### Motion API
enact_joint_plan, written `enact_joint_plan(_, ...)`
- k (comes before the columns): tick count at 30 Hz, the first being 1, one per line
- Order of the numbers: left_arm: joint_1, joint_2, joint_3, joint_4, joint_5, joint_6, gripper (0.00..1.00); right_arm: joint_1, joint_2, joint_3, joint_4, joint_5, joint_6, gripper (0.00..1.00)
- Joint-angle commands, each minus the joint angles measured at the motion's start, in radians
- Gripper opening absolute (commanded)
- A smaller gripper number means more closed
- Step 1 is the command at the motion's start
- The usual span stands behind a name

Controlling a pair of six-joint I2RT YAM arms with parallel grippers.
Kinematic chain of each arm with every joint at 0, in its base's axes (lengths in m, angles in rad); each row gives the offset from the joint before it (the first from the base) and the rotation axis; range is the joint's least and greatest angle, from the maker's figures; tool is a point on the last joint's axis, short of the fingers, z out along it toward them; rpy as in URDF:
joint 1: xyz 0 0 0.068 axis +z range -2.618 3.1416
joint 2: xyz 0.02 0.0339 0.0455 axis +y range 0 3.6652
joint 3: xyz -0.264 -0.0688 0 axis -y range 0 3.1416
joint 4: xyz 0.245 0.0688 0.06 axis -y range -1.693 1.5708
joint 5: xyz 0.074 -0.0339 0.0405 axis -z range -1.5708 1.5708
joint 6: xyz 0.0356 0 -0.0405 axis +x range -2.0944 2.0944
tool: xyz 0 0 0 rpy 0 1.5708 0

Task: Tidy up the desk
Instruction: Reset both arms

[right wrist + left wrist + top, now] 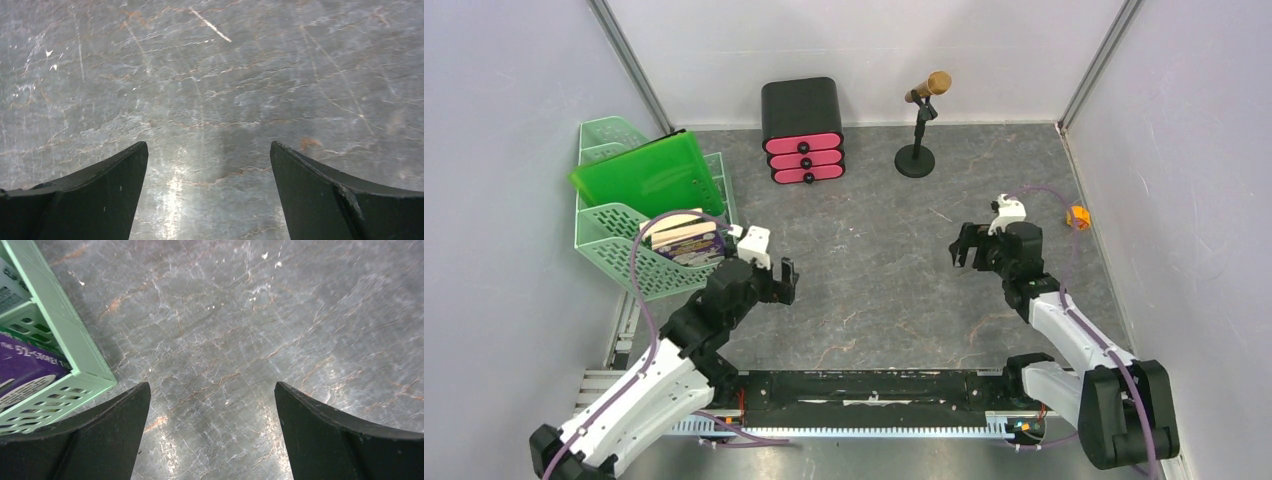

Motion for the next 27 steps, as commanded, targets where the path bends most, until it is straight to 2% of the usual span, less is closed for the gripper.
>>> enact_joint_plan(1, 0.014, 0.103, 0.04, 0.106, 0.009, 0.09, 1.0, -0.089, -0.025, -0.008, 0.021, -0.087, 0.001, 0.98)
enact_joint_plan(4, 0.097, 0.168, 0.035, 0.167, 0.105, 0.112, 1.0, -0.147, -0.028, -0.006, -0.003, -0.085, -0.032, 0.98)
enact_joint_plan(7, 0.259, 0.24, 0.037, 0.228, 0.3, 0.108, 1.0, -0.168, -0.042, -0.016, -0.007, -0.053, -0.039, 0.98)
enact_joint_plan(10, 0.361, 0.328, 0.061, 0.276, 0.402, 0.127, 1.0, -0.179, -0.057, -0.032, 0.008, -0.019, -0.044, 0.98)
enact_joint_plan(18, 0.476, 0.519, 0.109, 0.42, 0.455, 0.147, 1.0, -0.184, -0.067, -0.058, 0.043, 0.055, -0.057, 0.98)
enact_joint_plan(27, 0.569, 0.568, 0.1, 0.523, 0.441, 0.183, 1.0, -0.184, -0.072, -0.081, 0.084, 0.122, -0.071, 0.98)
